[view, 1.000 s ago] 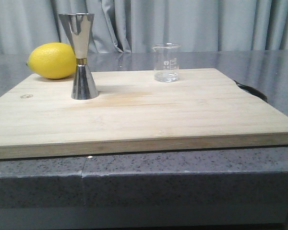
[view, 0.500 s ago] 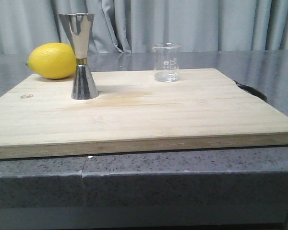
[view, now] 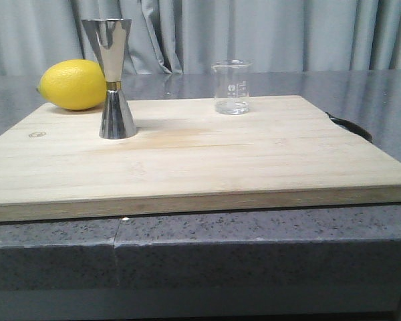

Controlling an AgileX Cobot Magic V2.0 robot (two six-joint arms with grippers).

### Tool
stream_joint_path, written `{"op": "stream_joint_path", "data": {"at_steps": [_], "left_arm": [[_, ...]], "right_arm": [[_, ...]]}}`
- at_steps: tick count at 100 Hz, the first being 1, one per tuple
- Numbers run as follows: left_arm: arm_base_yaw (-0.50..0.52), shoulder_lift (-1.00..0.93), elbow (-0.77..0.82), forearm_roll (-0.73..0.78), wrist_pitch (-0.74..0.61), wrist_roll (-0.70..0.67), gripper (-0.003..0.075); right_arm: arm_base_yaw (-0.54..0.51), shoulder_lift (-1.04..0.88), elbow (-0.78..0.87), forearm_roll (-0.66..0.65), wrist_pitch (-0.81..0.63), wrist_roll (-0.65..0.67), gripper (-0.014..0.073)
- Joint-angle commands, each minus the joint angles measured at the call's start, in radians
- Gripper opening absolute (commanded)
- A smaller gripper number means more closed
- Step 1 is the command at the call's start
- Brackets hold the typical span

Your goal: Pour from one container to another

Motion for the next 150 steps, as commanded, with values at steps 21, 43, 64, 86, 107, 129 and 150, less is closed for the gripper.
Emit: {"op": "stream_joint_path", "data": {"at_steps": [21,43,64,86,107,129,150], "left_arm": [[-0.023,0.007,-0.023,-0.011,0.023,-0.006,-0.0019],[-0.077,-0.011,-0.013,0.037,-0.046,-0.055,-0.0019],[-0.076,-0.094,-0.013,1.121,-0.032,-1.151,-0.0019],[-0.076,-0.166,-0.013,1.871,0.217,-1.976,-0.0019],[-0.074,-0.237,0.063,1.886,0.082,-1.976,-0.0019],[-0.030,-0.262,0.202,1.856,-0.194,-1.976,-0.0019],[-0.005,-0.262,0.200,1.849,-0.181,-1.976,-0.0019]], "right_arm": [[0.001,0.010,-0.024,-0.001,-0.082,-0.007,-0.0070],[0.001,0.010,-0.024,-0.001,-0.082,-0.007,-0.0070],[0.001,0.010,-0.024,-0.001,-0.082,-0.007,-0.0070],[0.001,0.010,-0.024,-0.001,-0.082,-0.007,-0.0070],[0.001,0.010,-0.024,-0.001,-0.082,-0.007,-0.0070],[0.001,0.010,-0.024,-0.001,-0.082,-0.007,-0.0070],[0.001,0.010,-0.024,-0.001,-0.082,-0.007,-0.0070]]}}
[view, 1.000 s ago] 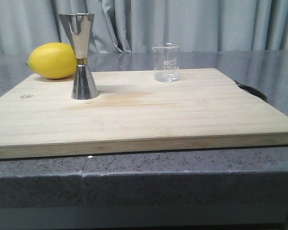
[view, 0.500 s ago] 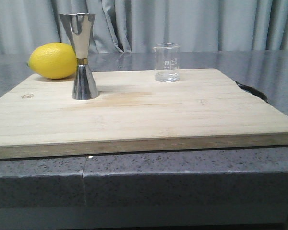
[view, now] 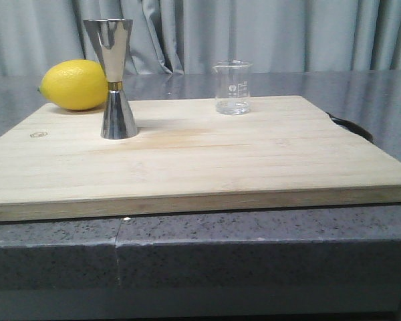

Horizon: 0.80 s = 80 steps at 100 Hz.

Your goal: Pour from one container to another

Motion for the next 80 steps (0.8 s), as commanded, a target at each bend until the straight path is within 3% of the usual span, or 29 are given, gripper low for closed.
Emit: {"op": "stream_joint_path", "data": {"at_steps": [1,80], "left_arm": [[0.003,-0.027,0.013,-0.011,-0.088,-0.010,-0.0019],[0.003,-0.027,0.013,-0.011,-0.088,-0.010,-0.0019]], "right_arm": [[0.001,0.010,-0.024,-0.001,-0.082,-0.007,-0.0070],[0.001,0.004,-0.014,-0.001,-0.088,-0.007,-0.0070]]}}
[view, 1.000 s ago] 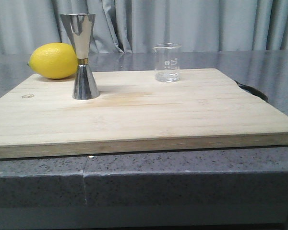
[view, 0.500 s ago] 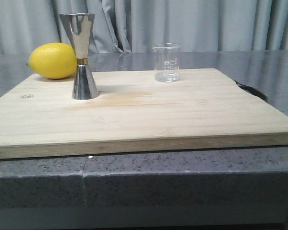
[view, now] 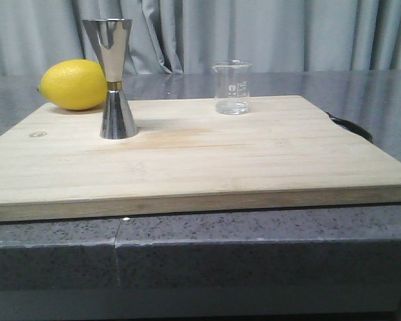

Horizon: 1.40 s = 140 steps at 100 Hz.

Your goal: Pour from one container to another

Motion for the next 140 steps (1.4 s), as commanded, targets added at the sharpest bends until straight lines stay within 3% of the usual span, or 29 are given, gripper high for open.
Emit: {"op": "stream_joint_path", "data": {"at_steps": [1,59,73,140], "left_arm": [[0.001,-0.027,0.013,-0.008,-0.086,-0.009,-0.0019],[0.001,-0.027,0.013,-0.008,-0.086,-0.009,-0.0019],[0.001,-0.027,0.013,-0.008,-0.086,-0.009,-0.0019],[0.001,-0.027,0.013,-0.008,-0.086,-0.009,-0.0020]], "right_arm": [[-0.001,0.004,-0.011,-0.001,-0.090,-0.007,-0.0070],[-0.001,-0.109,0.362,-0.019,-0.209,0.000,-0.0070],[-0.001,-0.109,0.360,-0.019,-0.099,0.000,-0.0070],[-0.001,-0.109,0.360,-0.019,-0.094,0.000,-0.0070]]}}
